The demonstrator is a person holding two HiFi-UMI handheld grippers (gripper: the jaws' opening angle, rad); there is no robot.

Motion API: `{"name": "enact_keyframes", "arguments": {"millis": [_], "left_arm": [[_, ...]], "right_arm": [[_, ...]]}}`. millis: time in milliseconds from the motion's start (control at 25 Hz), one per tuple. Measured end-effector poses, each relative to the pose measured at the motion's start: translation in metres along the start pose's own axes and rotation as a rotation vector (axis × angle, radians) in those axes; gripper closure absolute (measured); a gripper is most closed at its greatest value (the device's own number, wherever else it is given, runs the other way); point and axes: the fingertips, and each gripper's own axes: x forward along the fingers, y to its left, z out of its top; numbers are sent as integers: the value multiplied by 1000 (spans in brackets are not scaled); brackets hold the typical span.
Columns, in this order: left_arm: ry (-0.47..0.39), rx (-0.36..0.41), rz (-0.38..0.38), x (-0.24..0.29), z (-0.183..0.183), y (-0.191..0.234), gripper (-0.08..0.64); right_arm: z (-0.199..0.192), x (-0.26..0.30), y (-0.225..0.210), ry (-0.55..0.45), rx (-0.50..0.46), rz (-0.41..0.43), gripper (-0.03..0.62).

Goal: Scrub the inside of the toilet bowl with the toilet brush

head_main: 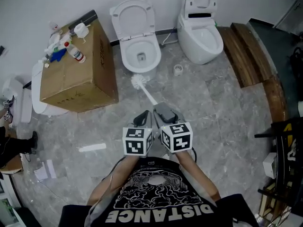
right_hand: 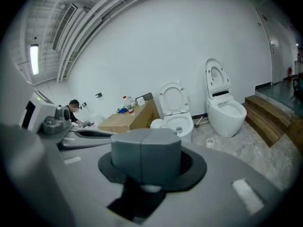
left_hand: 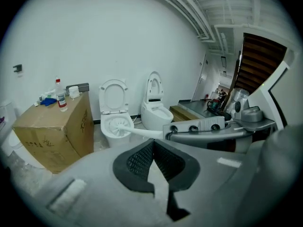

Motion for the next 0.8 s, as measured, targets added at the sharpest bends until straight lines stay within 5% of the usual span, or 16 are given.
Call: {"name": "enact_keyframes", "arguments": {"millis": [320,800], "left_arm": [[18,-11,-104,40,44,77,566],[23,-9,-199,76,80,130,565]], "right_arm": [[42,74,17,29,5,-68,442],[75,127,14,64,16,-151,442]]}}
